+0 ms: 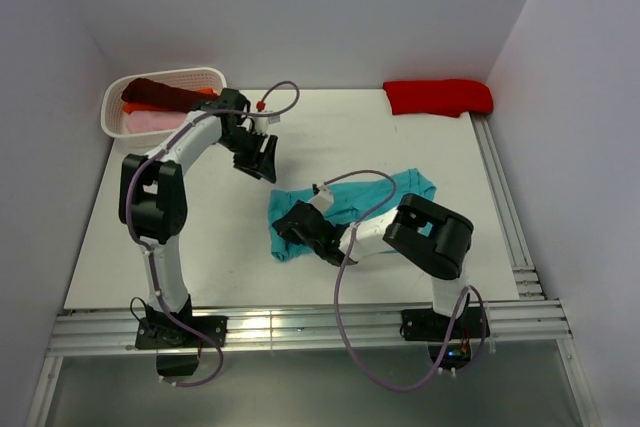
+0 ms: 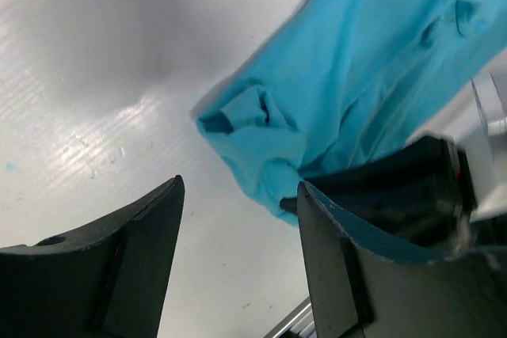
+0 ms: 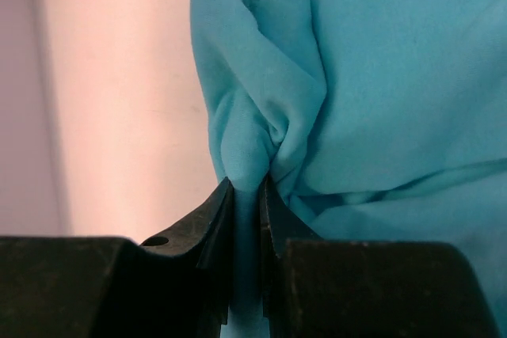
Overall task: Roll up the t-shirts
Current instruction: Roll the tshirt
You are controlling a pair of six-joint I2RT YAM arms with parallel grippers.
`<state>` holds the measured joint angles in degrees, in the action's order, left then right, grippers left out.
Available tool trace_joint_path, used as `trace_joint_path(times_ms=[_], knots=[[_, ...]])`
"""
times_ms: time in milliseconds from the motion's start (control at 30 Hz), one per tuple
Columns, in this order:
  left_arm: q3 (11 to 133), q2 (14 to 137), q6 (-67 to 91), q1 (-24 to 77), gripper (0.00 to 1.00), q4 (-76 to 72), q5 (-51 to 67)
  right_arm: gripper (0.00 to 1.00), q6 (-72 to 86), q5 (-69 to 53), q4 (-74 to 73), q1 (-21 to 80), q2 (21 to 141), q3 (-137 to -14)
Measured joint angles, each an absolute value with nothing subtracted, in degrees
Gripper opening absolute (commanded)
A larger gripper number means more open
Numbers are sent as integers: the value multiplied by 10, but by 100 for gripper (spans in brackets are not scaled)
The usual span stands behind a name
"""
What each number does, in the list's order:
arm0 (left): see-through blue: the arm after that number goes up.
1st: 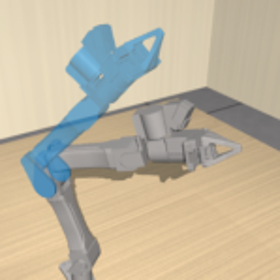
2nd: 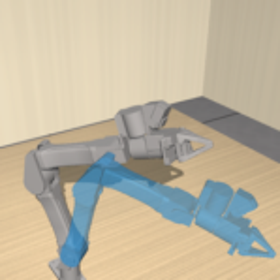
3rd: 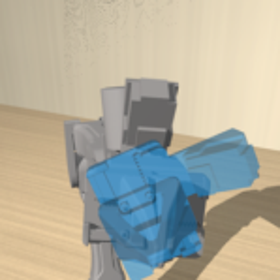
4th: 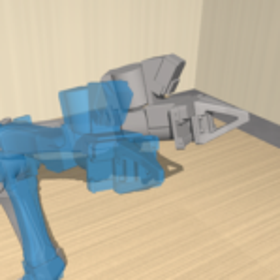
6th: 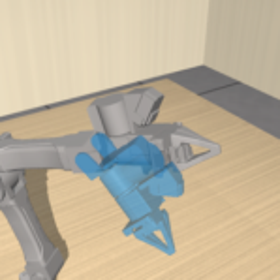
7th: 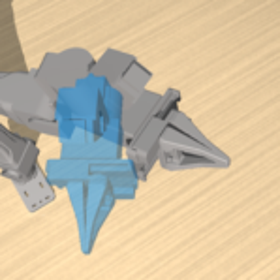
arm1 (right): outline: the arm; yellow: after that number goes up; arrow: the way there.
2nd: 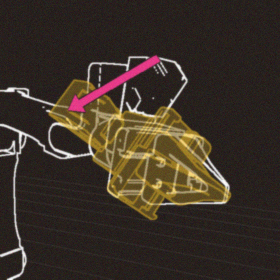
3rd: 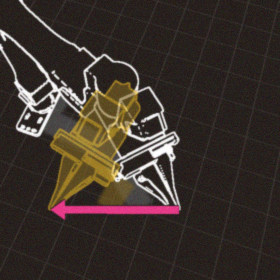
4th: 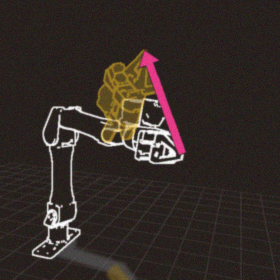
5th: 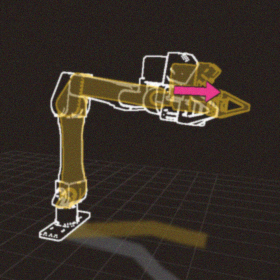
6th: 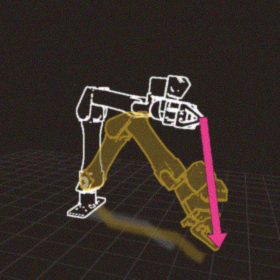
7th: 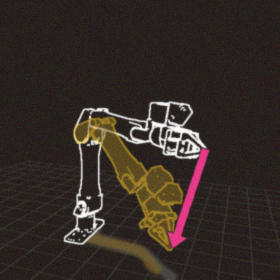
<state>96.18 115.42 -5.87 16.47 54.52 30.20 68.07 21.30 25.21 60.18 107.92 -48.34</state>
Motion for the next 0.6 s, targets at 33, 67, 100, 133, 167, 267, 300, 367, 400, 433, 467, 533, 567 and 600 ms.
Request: trace_joint_path(times_ms=[33,67,100,133,167,267,300,367,400,433,467,533,567,600], knots=[[950,1149,-68,156,64,545,315,1,692,196,294,595,1081,-464],[937,1144,-74,149,65,545,325,0,706,177,342,586,1086,-443],[925,1141,-80,144,65,547,333,0,715,165,372,580,1091,-432],[909,1137,-86,140,65,545,342,0,730,150,416,572,1102,-419],[893,1135,-91,137,65,545,350,0,742,141,446,567,1112,-412],[845,1134,-103,131,65,539,376,0,784,116,548,555,1150,-393],[830,1134,-105,129,65,538,383,0,799,108,581,552,1165,-388],[811,1135,-107,127,65,533,397,0,820,99,629,549,1187,-384],[805,1138,-105,127,65,525,404,0,830,96,646,548,1197,-383],[799,1141,-101,126,64,513,410,0,839,93,667,548,1207,-382],[795,1147,-96,127,64,500,415,0,847,91,683,547,1216,-382],[788,1160,-83,127,63,474,425,0,859,88,703,547,1227,-382],[786,1167,-75,127,63,462,428,0,861,87,704,547,1227,-382],[784,1172,-61,127,62,453,437,0,861,86,704,547,1227,-382]])
